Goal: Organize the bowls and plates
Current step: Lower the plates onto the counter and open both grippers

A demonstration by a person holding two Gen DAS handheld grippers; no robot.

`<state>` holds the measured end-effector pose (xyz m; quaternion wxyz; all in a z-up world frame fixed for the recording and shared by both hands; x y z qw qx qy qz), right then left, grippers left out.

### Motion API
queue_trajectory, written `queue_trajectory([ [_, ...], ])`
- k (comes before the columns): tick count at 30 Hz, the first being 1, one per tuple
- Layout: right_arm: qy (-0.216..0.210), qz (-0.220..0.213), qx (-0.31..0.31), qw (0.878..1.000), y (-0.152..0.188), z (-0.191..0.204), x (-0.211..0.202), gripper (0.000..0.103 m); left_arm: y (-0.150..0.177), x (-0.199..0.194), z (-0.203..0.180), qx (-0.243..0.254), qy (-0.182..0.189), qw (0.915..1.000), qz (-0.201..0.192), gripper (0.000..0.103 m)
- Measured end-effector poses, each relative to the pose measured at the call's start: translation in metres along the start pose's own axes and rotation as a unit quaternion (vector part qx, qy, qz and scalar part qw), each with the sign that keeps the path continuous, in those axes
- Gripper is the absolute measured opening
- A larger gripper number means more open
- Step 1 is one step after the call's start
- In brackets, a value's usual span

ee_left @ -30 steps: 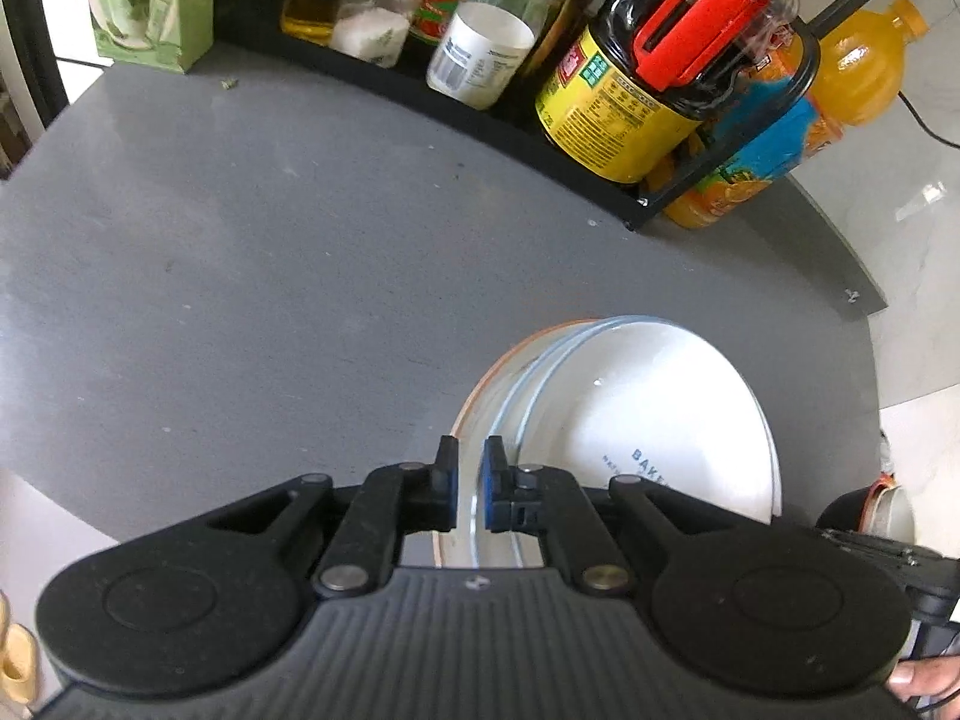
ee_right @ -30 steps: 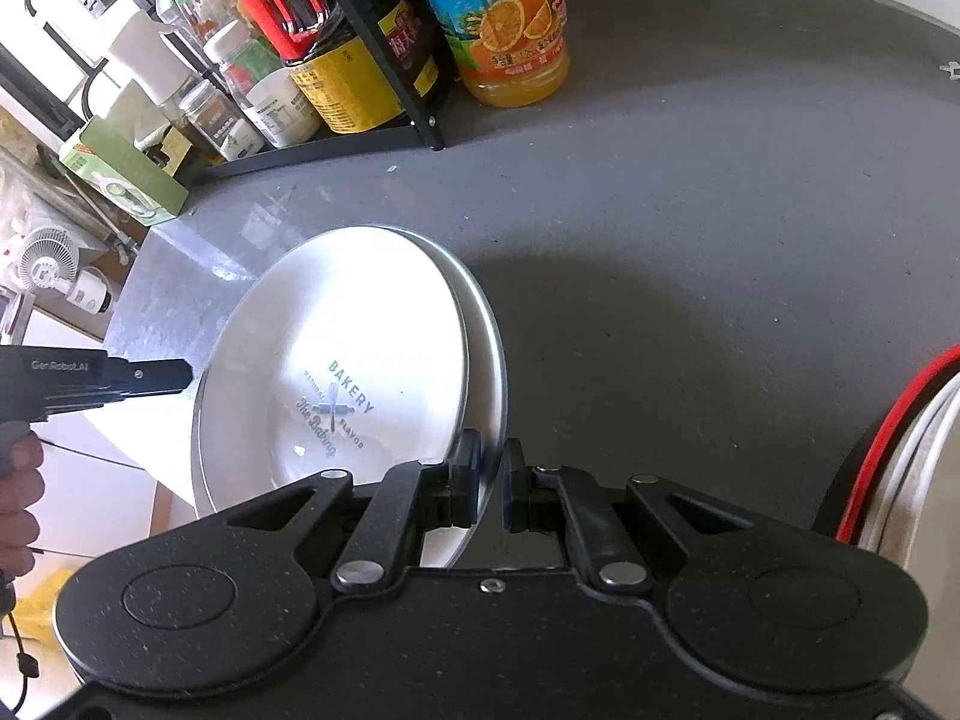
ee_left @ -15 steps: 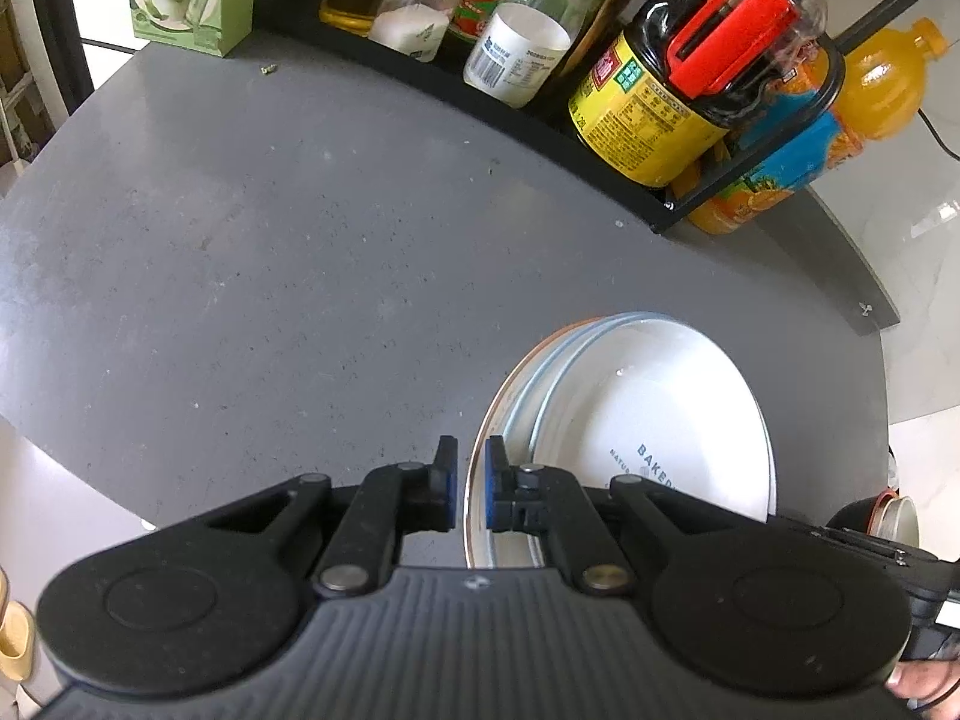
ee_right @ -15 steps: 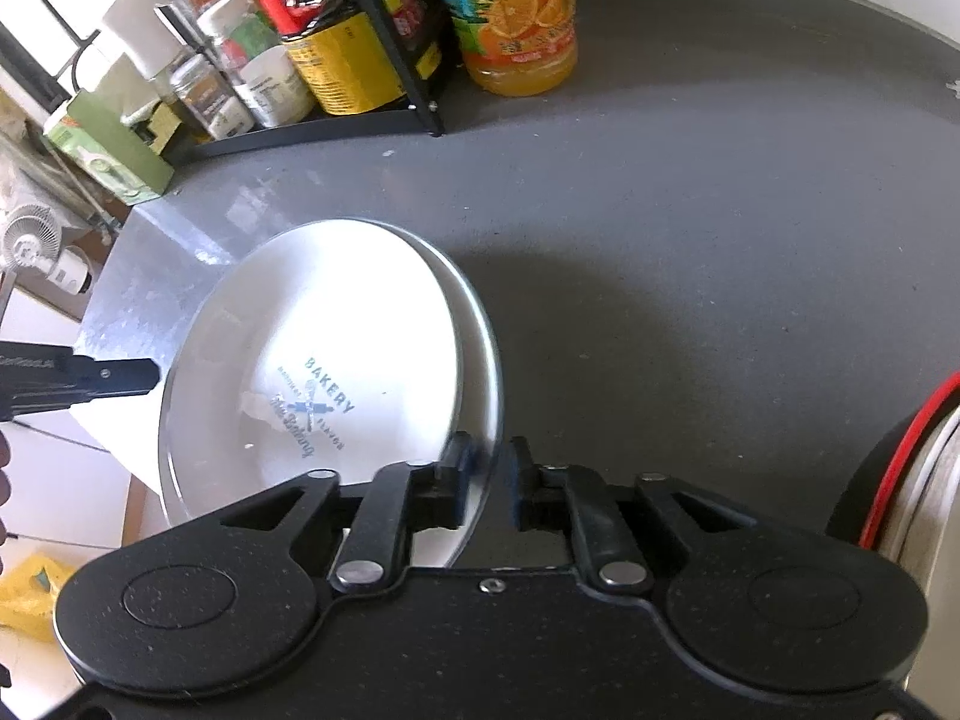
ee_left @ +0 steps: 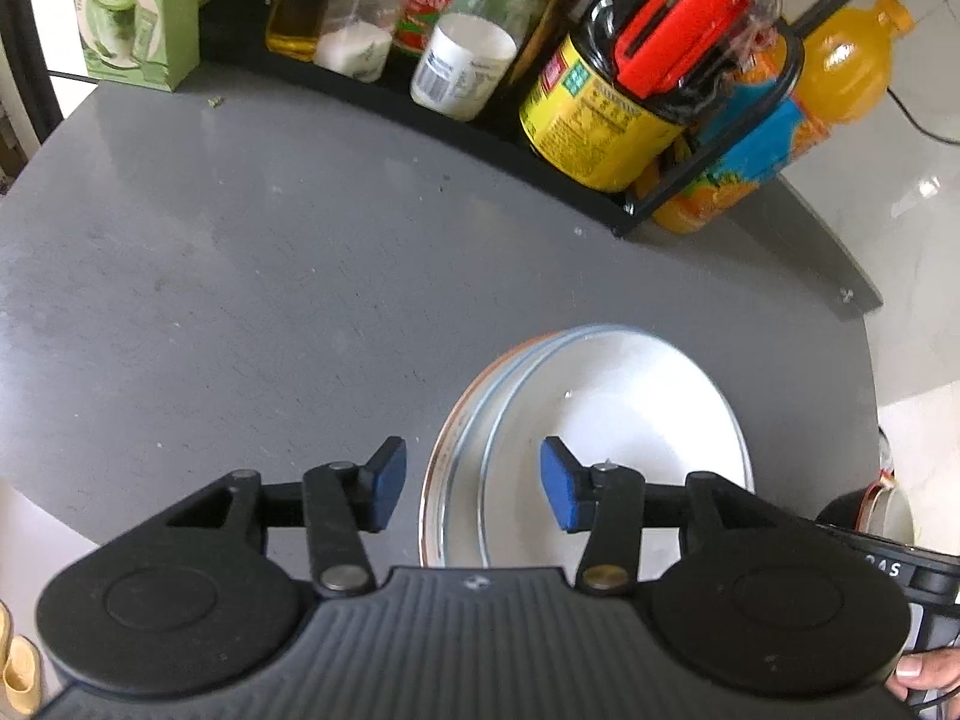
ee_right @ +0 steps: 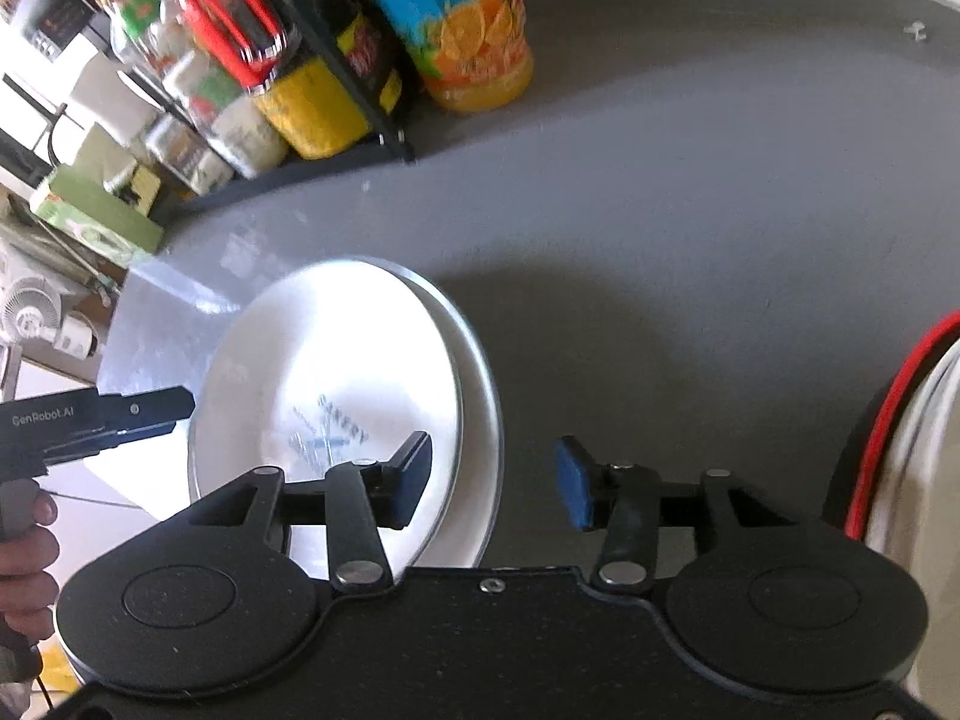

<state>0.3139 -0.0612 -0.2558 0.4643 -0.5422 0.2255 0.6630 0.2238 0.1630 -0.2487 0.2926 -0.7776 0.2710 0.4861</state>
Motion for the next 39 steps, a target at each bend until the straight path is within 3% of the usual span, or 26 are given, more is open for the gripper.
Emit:
queue_trajectory([
  [5, 0.005, 0.013, 0.012, 1.0, 0.01, 0.004, 0.013, 0.041, 0.005, 0.012, 0.004, 0.016, -0.004, 0.9997, 0.018, 0.047],
  [8, -0.002, 0.007, 0.016, 1.0, 0.012, 0.01, 0.013, 0.029, 0.007, 0.018, 0.008, 0.024, -0.001, 0.9993, 0.03, 0.047],
  [20, 0.06, -0.018, 0.024, 0.998, 0.016, 0.024, 0.013, 0.03, -0.002, 0.026, 0.012, 0.07, 0.013, 0.9959, 0.055, 0.047],
  [31, 0.06, -0.03, 0.023, 0.997, 0.02, 0.025, 0.011, 0.029, 0.003, 0.032, 0.004, 0.089, -0.001, 0.994, 0.064, 0.048],
  [39, 0.047, -0.045, 0.006, 0.998, 0.027, 0.023, 0.006, 0.027, 0.016, 0.031, 0.007, 0.085, -0.022, 0.9945, 0.057, 0.055],
])
Point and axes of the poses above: each gripper's, at about its wrist camera, not at the fingertips, and x roughly the way its jaws point, z to its left, y to its underside, the point moved 8 cm from there along x, roughly the way its jaws point, and after that the axes turned 7 degrees about z, right-handed, at the moved point
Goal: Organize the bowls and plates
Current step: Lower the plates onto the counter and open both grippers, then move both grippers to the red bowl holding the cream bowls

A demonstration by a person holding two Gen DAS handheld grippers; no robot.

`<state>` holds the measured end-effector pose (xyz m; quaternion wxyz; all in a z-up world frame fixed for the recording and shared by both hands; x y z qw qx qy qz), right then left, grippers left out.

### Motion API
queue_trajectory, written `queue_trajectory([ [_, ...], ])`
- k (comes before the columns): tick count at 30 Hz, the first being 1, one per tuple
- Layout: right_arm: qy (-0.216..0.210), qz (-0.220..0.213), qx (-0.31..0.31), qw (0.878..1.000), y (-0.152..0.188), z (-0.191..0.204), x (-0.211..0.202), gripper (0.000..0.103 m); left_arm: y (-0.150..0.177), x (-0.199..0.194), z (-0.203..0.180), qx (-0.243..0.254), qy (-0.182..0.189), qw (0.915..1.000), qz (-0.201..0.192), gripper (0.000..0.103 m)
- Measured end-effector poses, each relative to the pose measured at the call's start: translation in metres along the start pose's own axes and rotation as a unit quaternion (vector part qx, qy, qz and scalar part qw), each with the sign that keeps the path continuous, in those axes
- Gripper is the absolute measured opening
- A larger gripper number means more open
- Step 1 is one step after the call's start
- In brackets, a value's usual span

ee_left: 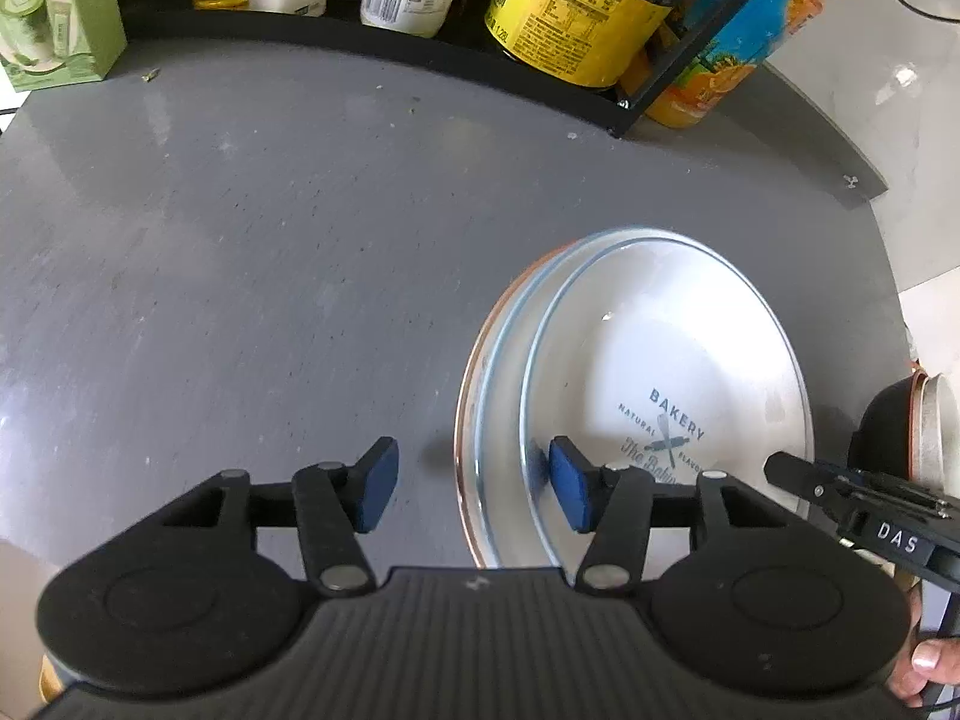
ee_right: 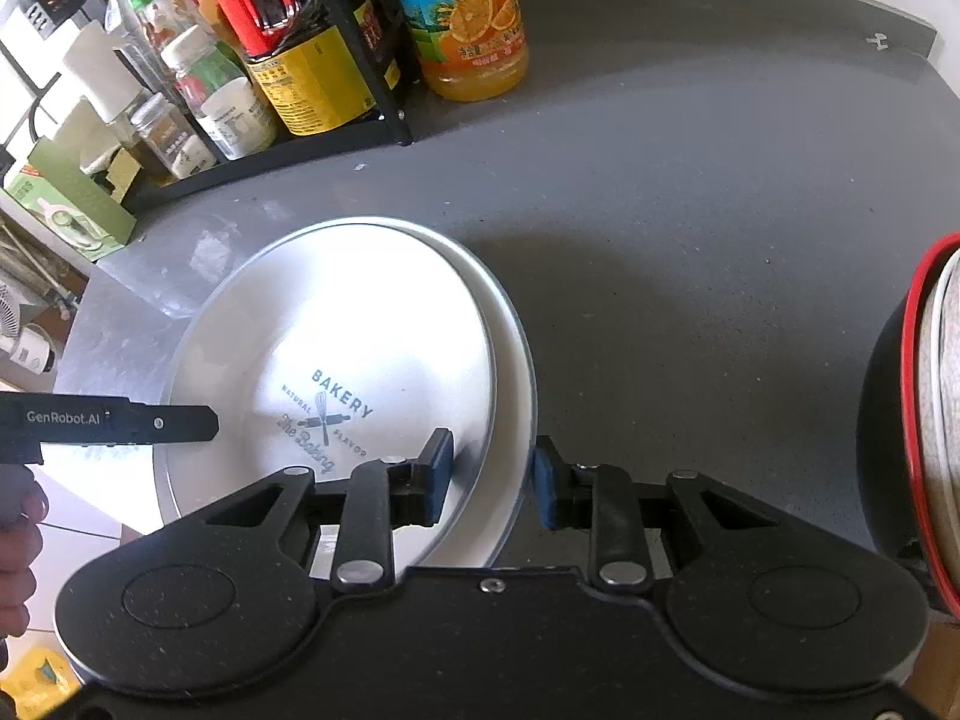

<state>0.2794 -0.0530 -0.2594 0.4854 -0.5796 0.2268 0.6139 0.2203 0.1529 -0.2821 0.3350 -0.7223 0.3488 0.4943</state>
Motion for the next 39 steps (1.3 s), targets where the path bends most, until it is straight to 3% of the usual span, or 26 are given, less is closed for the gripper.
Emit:
queue_trajectory([
  [3, -0.009, 0.008, 0.004, 1.0, 0.005, -0.001, -0.004, 0.031, 0.007, -0.004, -0.002, 0.001, -0.018, 0.9998, -0.01, 0.056],
  [6, -0.015, -0.018, 0.014, 1.0, 0.008, -0.007, -0.02, 0.059, 0.011, -0.017, -0.005, 0.001, -0.045, 0.9984, -0.033, 0.056],
  [11, -0.042, -0.059, 0.021, 0.997, 0.023, -0.013, -0.064, 0.061, 0.024, -0.055, -0.016, -0.013, -0.057, 0.9951, -0.08, 0.056],
  [14, -0.035, -0.087, 0.015, 0.995, 0.035, -0.015, -0.093, 0.074, 0.037, -0.078, -0.03, -0.006, -0.053, 0.9935, -0.101, 0.058],
  [17, -0.035, -0.109, 0.012, 0.993, 0.043, -0.018, -0.118, 0.079, 0.051, -0.095, -0.045, 0.004, -0.07, 0.9909, -0.114, 0.065],
  [22, -0.026, -0.14, 0.004, 0.99, 0.052, -0.019, -0.154, 0.09, 0.075, -0.124, -0.072, 0.012, -0.068, 0.9873, -0.143, 0.076],
  [31, -0.017, -0.181, 0.024, 0.983, 0.073, -0.03, -0.198, 0.094, 0.1, -0.159, -0.11, 0.043, -0.059, 0.9832, -0.167, 0.085],
  [39, 0.011, -0.197, 0.091, 0.976, 0.084, -0.085, -0.203, 0.094, 0.097, -0.151, -0.155, 0.093, -0.036, 0.9814, -0.164, 0.085],
])
Point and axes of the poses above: each gripper's, at about its wrist camera, not at the fingertips, and x roughly the way its jaws point, z to its left, y to its underside, the point moved 8 cm from there along x, roughly the way its jaws point, and after that the axes turned 7 degrees about z, right-handed, at the moved point
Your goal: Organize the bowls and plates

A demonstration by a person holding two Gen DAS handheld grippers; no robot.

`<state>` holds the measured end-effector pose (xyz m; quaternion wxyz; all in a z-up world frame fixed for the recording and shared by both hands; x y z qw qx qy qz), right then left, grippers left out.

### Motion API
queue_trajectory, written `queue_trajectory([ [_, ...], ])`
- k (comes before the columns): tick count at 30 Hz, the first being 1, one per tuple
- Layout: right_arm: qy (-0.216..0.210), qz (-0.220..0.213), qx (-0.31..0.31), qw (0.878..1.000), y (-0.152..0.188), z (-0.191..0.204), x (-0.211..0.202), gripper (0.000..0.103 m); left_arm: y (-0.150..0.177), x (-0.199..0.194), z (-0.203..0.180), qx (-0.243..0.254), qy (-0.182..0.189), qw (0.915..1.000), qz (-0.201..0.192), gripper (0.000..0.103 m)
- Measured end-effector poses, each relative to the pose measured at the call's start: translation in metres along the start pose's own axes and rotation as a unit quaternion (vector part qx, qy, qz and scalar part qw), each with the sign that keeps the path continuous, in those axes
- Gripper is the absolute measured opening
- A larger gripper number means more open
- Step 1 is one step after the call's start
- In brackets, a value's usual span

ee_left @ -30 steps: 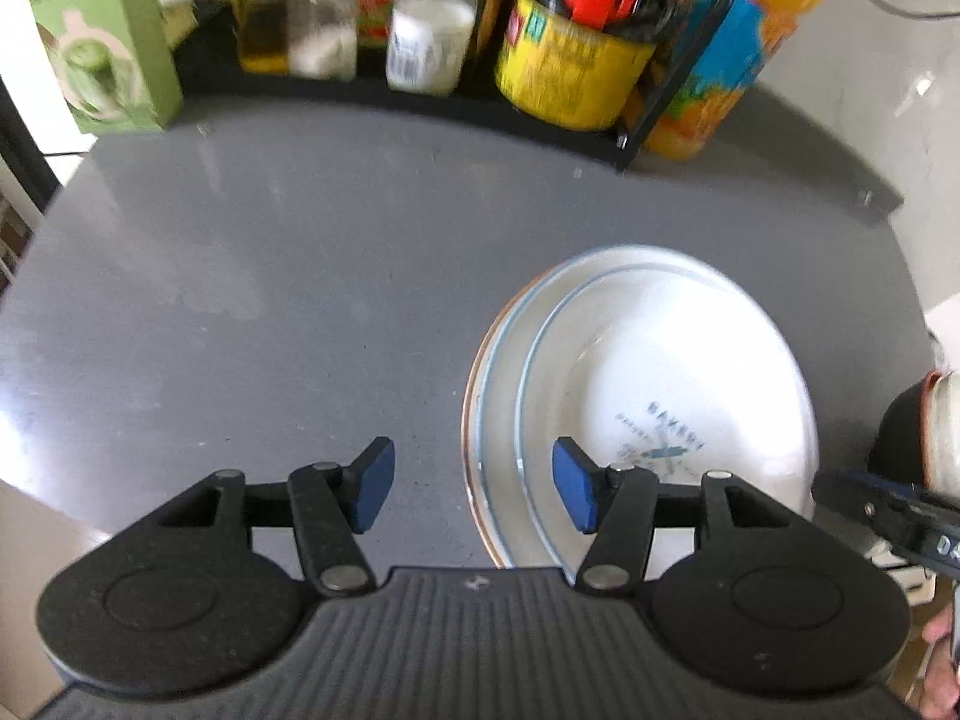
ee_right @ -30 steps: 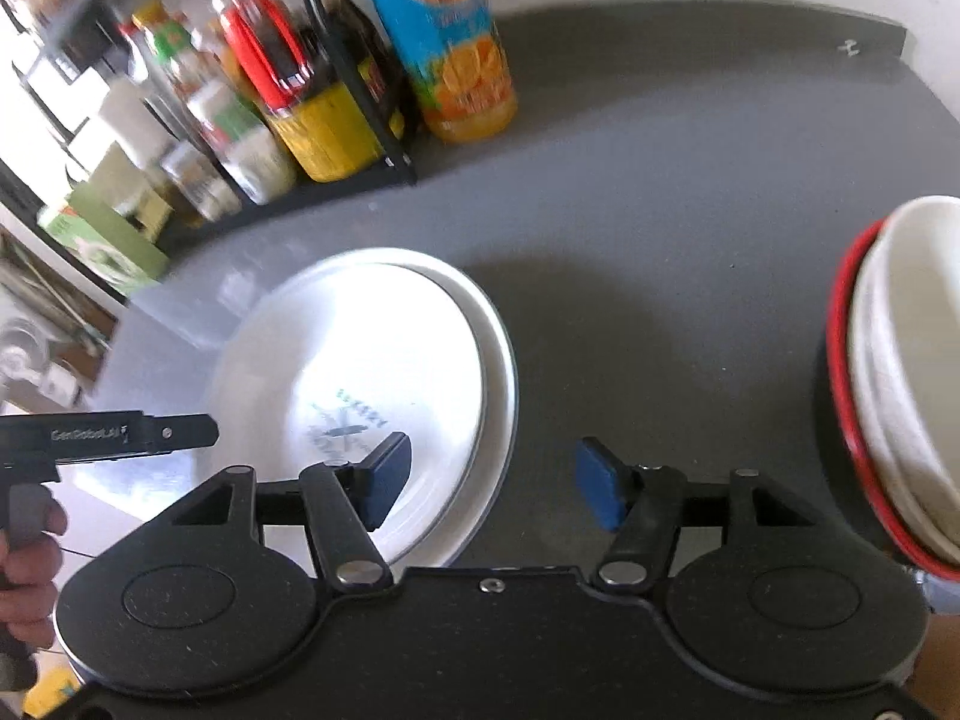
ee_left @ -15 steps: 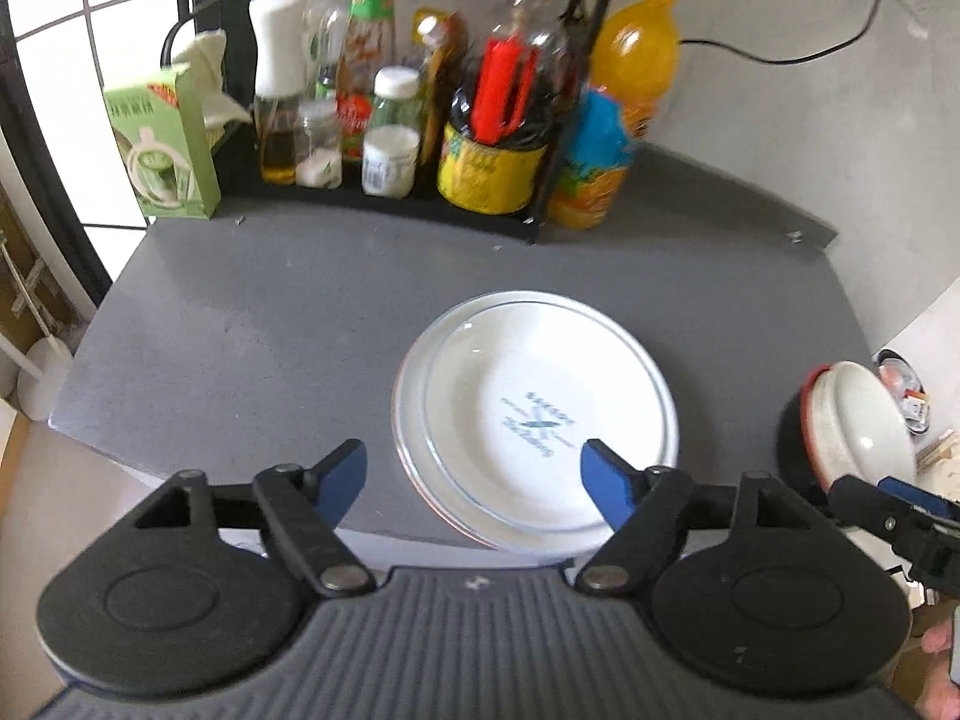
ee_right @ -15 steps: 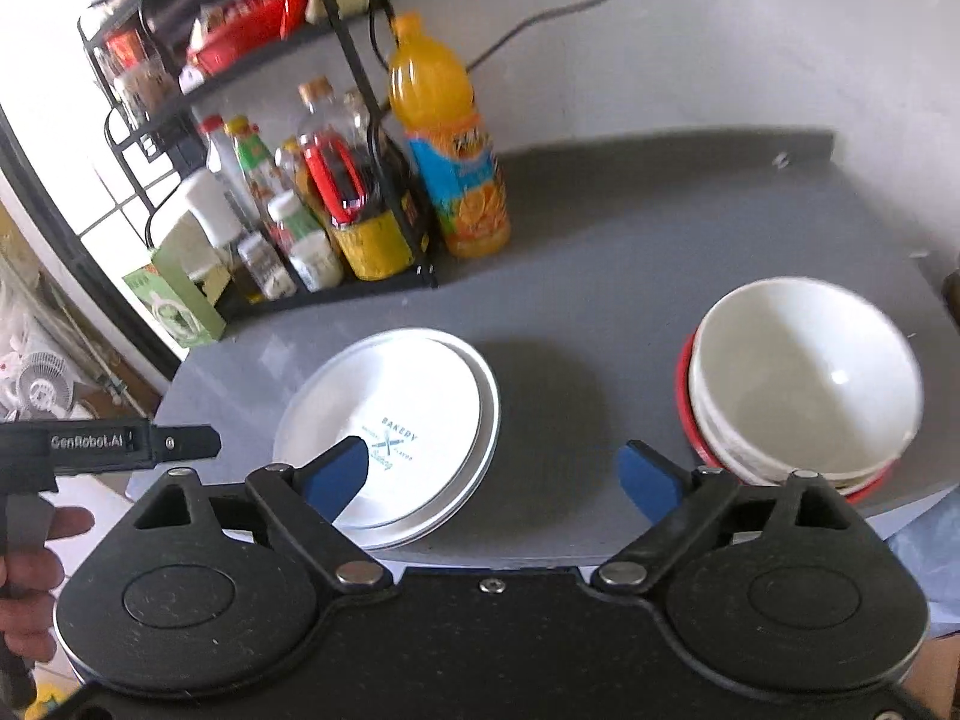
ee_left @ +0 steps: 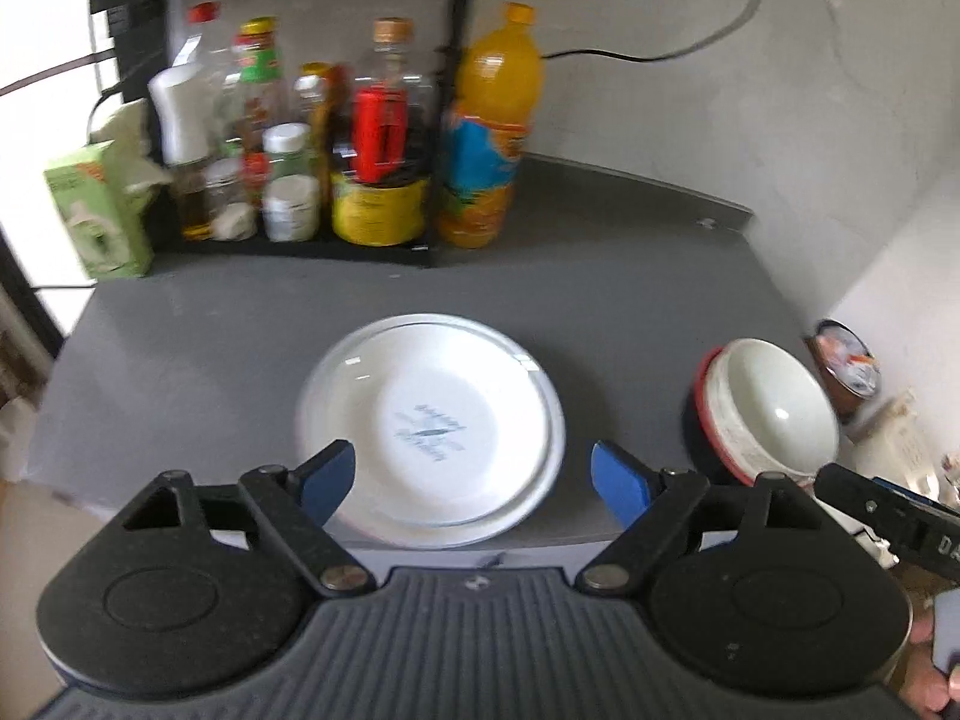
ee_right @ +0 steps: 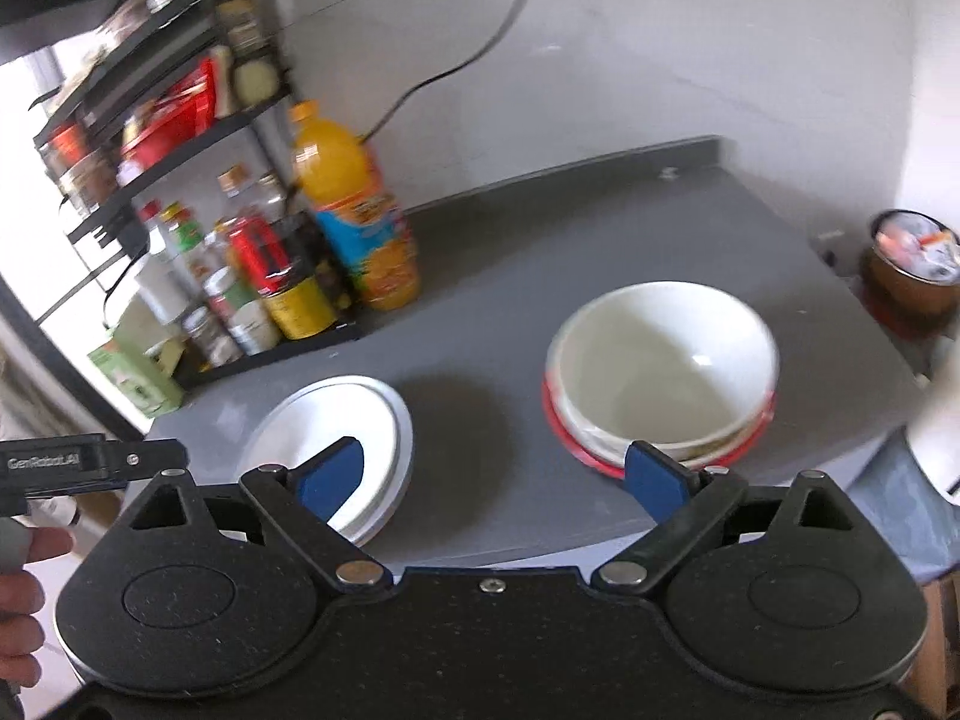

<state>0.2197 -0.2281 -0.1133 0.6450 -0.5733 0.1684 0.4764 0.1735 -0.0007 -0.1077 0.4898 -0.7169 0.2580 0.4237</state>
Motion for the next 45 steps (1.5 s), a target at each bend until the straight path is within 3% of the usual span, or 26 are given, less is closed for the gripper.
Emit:
queue_trajectory([
  [8, 0.035, -0.011, 0.067, 0.997, 0.002, -0.066, -0.007, 0.094, -0.01, 0.027, -0.059, 0.035, 0.026, 0.999, 0.011, 0.085],
  [19, 0.036, 0.002, 0.123, 0.992, 0.01, -0.115, 0.008, 0.093, -0.019, 0.068, -0.126, 0.069, 0.059, 0.9953, 0.032, 0.084],
  [29, 0.041, 0.037, 0.156, 0.986, 0.003, -0.138, 0.058, 0.079, -0.037, 0.132, -0.157, 0.074, 0.073, 0.9927, 0.062, 0.081],
  [45, 0.054, 0.079, 0.22, 0.971, -0.006, -0.165, 0.111, 0.067, -0.045, 0.211, -0.175, 0.064, 0.094, 0.9843, 0.135, 0.053],
])
Point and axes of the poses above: each gripper's, at about its wrist camera, not at the fingertips, and x roughly the way its jaws point, z to its left, y to its underside, the point moved 8 cm from there along x, roughly the way its jaws point, and after that the axes turned 7 degrees about z, right-handed, at the moved point
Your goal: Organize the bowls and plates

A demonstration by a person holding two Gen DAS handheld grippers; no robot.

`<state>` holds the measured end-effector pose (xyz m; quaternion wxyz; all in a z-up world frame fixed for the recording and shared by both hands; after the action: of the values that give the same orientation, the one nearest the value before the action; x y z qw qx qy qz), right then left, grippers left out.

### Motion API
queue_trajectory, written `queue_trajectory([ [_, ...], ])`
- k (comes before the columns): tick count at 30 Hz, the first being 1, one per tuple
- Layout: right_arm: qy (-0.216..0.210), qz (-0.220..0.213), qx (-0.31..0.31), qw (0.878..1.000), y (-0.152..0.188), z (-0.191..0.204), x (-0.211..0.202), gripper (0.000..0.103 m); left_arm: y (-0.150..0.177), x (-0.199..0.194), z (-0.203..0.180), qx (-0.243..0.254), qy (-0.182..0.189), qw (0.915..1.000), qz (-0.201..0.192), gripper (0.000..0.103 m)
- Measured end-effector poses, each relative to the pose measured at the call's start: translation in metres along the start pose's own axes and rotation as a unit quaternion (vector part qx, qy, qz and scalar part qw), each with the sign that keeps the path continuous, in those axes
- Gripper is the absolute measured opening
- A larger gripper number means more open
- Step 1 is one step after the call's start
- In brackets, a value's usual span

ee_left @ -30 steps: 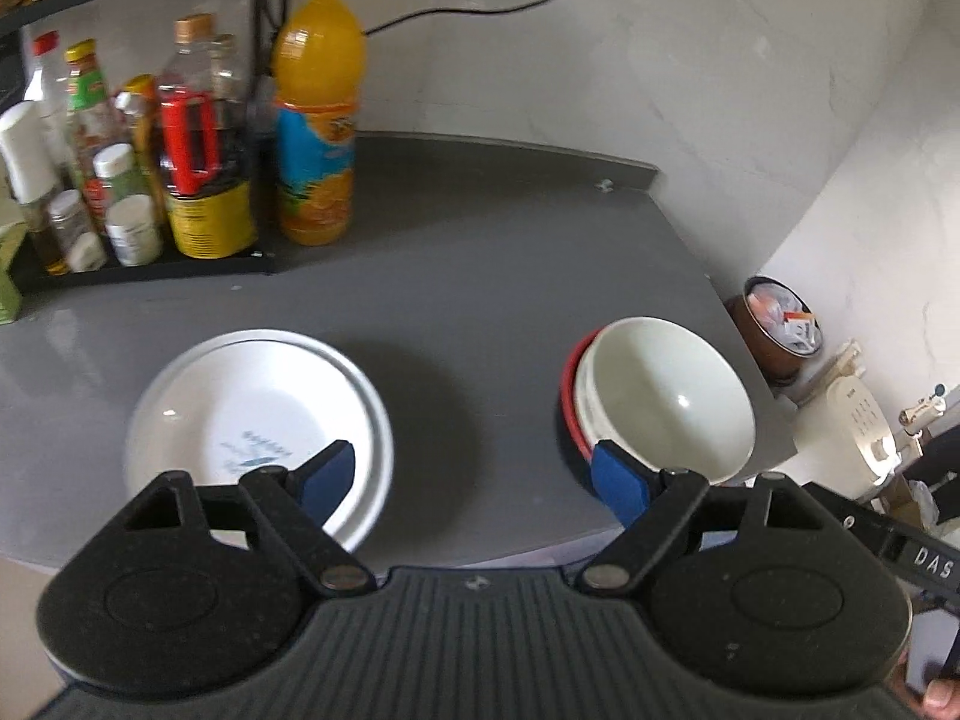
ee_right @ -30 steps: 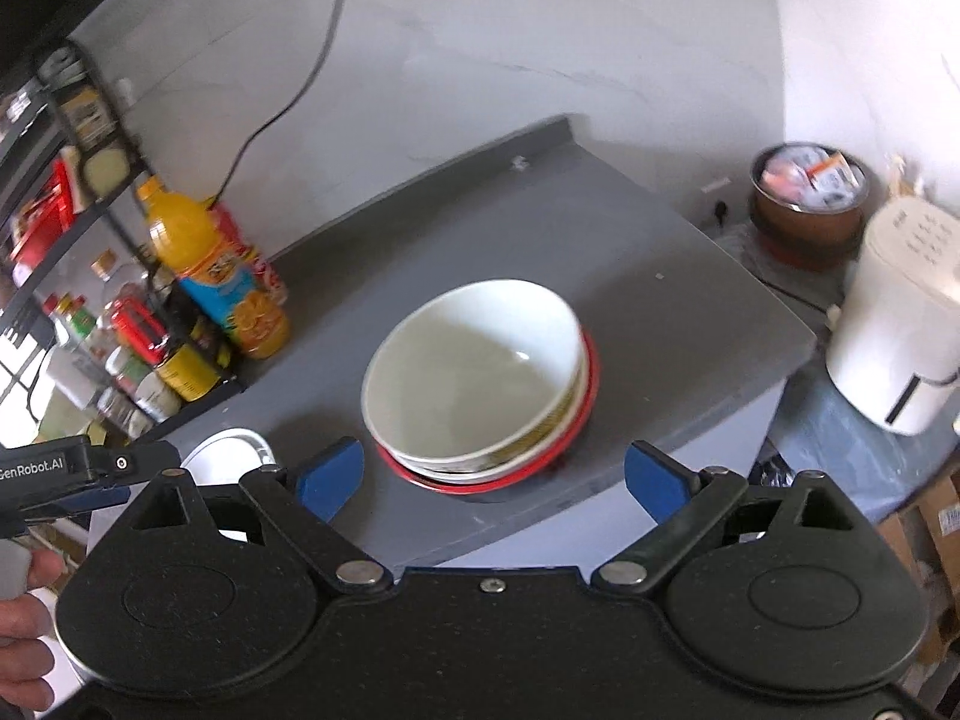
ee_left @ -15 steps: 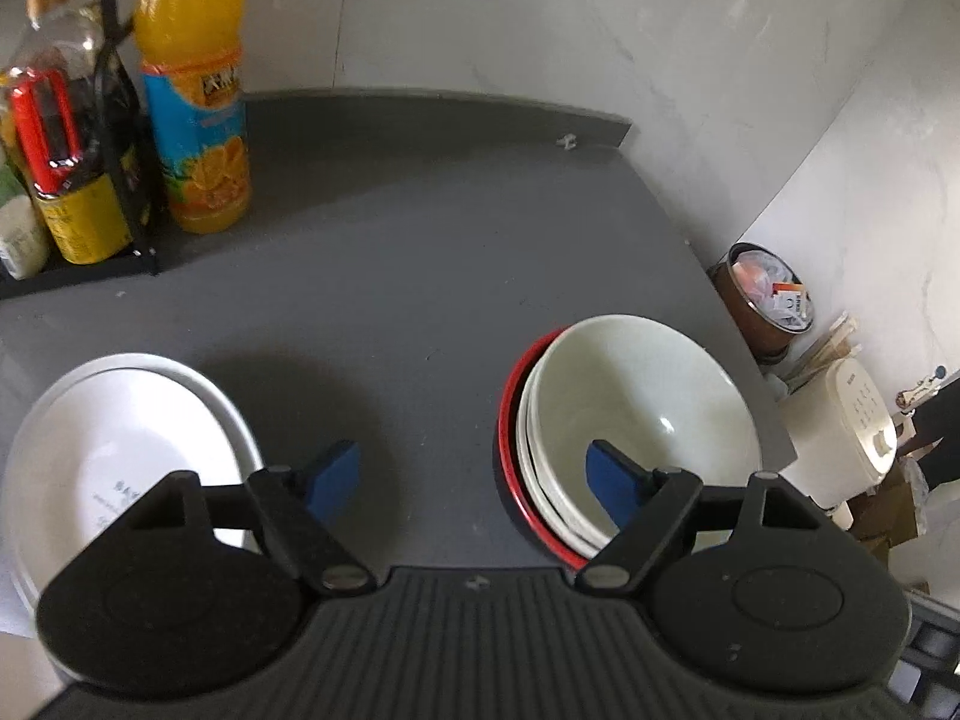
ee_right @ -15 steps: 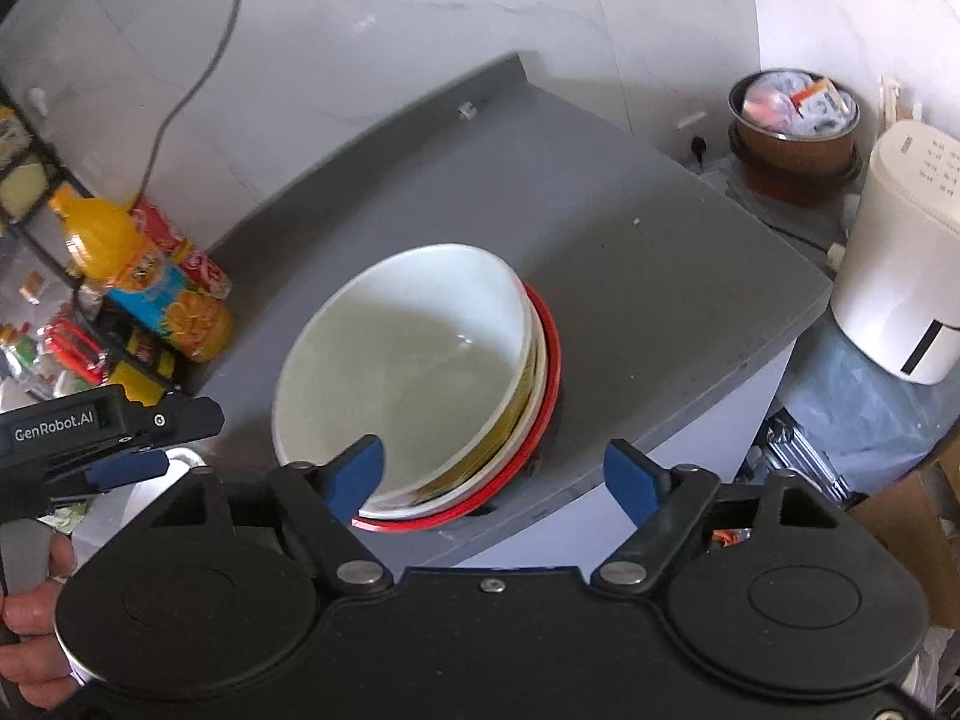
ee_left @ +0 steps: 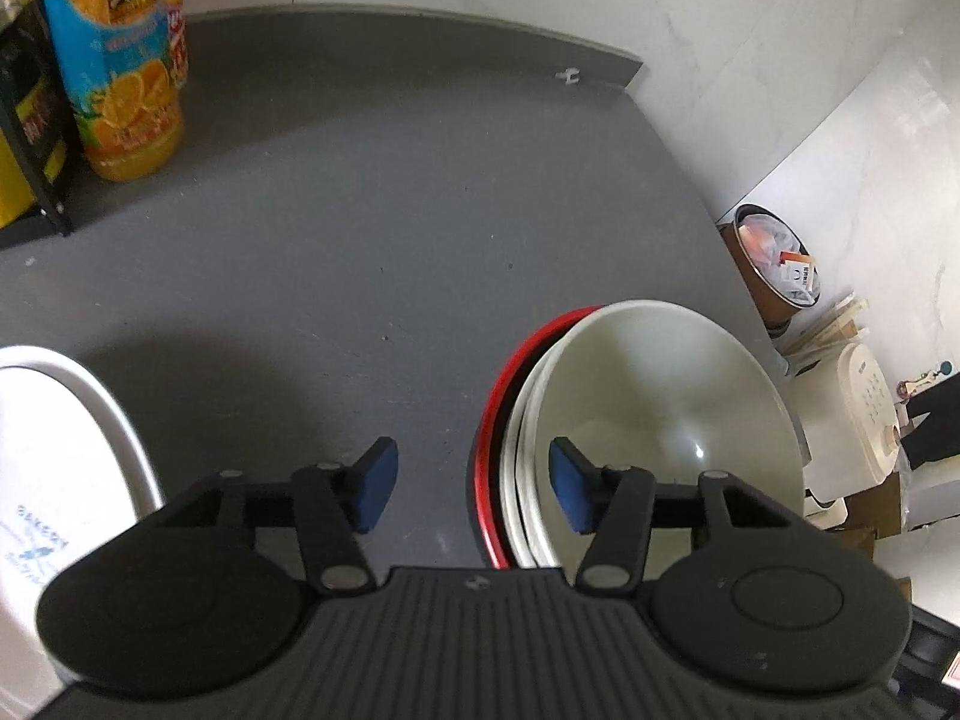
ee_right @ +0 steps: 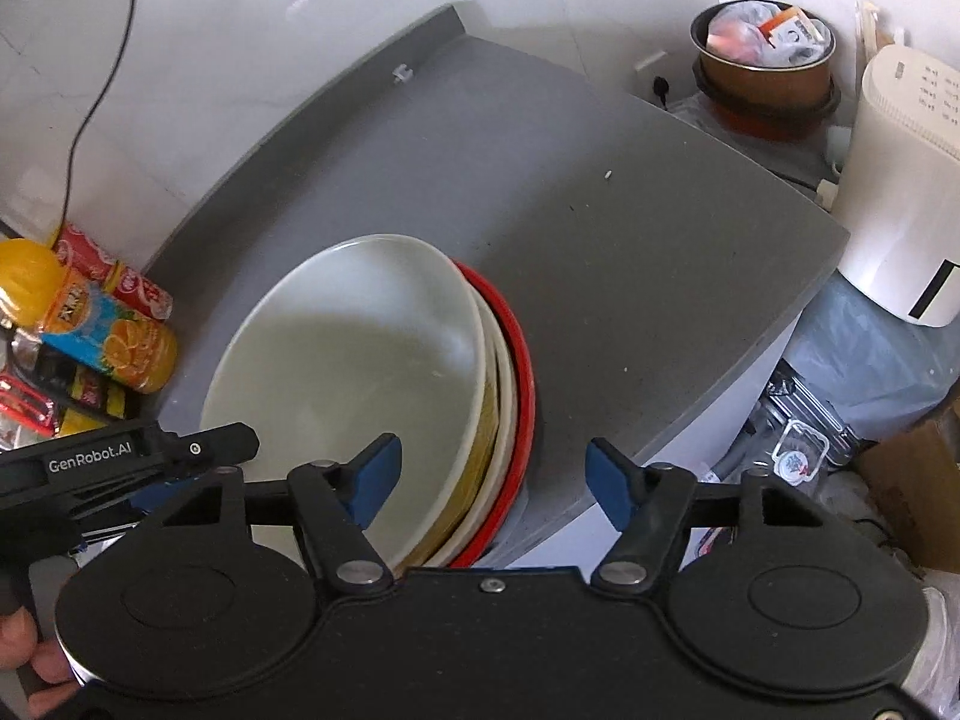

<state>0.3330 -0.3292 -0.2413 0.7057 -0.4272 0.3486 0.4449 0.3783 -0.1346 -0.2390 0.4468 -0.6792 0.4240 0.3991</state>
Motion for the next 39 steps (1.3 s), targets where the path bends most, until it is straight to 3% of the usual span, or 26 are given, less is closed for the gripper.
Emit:
queue_trajectory([
  [8, 0.008, 0.027, 0.0, 1.0, -0.004, 0.001, 0.018, 0.064, -0.003, 0.023, 0.001, -0.016, 0.011, 0.9995, 0.026, 0.036],
  [9, 0.007, 0.033, 0.001, 0.999, -0.003, 0.001, 0.021, 0.056, -0.002, 0.026, 0.002, -0.018, 0.016, 0.9992, 0.032, 0.034],
  [10, 0.003, 0.038, 0.0, 0.999, -0.002, 0.001, 0.023, 0.041, -0.001, 0.027, 0.001, -0.02, 0.024, 0.9989, 0.036, 0.029],
  [11, 0.009, 0.041, -0.005, 0.999, -0.001, 0.002, 0.024, 0.037, -0.001, 0.027, 0.0, -0.021, 0.036, 0.9984, 0.038, 0.024],
  [15, 0.013, 0.039, -0.019, 0.999, 0.0, 0.006, 0.021, 0.029, 0.001, 0.024, 0.002, -0.017, 0.031, 0.9986, 0.039, 0.023],
  [27, -0.013, 0.03, -0.065, 0.997, 0.005, 0.04, 0.003, 0.028, 0.004, -0.021, 0.021, -0.033, 0.019, 0.9993, -0.002, 0.023],
  [39, -0.052, 0.04, -0.151, 0.986, 0.01, 0.118, -0.009, 0.028, 0.004, -0.087, 0.077, -0.102, -0.007, 0.9936, -0.049, 0.023],
])
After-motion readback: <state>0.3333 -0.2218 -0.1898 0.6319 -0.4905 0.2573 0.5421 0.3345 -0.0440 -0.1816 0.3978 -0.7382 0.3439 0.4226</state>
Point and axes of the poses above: each gripper's, at about its wrist camera, not at the fingertips, and x roughly the way its jaws point, z to its left, y to its underside, the point moved 8 cm from there along x, roughly the way its jaws point, and after that the axes turned 7 degrees about z, right-handed, at the moved point
